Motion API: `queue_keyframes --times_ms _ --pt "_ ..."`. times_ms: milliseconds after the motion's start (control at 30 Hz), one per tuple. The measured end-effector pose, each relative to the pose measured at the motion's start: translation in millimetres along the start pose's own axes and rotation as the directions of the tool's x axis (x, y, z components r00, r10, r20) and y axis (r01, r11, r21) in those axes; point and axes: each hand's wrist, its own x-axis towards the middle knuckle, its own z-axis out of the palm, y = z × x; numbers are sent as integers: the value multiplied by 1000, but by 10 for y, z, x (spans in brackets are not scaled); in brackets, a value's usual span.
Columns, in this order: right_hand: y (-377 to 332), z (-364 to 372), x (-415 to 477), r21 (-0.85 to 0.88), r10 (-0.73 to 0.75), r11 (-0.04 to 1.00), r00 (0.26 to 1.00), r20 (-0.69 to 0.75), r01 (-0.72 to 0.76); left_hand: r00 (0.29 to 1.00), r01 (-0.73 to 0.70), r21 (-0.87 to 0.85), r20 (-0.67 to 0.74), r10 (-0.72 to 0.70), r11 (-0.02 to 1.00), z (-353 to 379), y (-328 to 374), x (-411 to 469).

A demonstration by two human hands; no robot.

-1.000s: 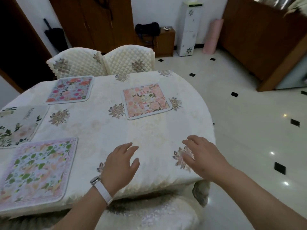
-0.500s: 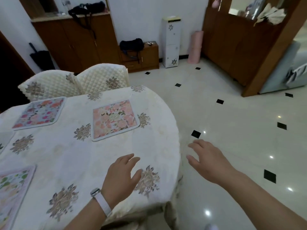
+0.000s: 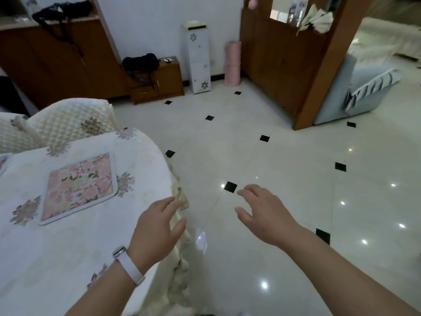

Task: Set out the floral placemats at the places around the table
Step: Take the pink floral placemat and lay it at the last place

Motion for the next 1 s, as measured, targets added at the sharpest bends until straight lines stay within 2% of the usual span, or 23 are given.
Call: queue_keyframes --times_ms 167,333,467,567,633,733,833,1000 --pt "289 -49 190 14 45 999 999 28 -46 999 48 -40 11 -48 998 146 35 354" --pt "434 -72 656 -12 26 1000 998 60 -26 990 138 -68 24 -137 988 352 -153 707" --pt "481 -121 1238 -34 -1 999 997 74 3 977 212 -104 56 -207 972 511 -398 1174" --pt "488 -169 1801 -54 -8 998 994 112 14 953 301 -181 24 -301 936 584 -638 1676" --pt "492 -188 2257 -81 -23 996 991 130 34 949 313 -181 15 -316 932 599 -803 2043" --pt "346 -217 2916 -112 -68 990 985 157 86 959 281 -129 0 -284 951 541 -1080 2498" --pt "71 -283 3535 -124 -137 979 976 169 159 961 259 -110 -74 -268 960 380 -1310 2885" --pt "-361 -295 4374 -120 -257 953 952 167 278 943 303 -143 -95 -318 942 242 -1664 3357"
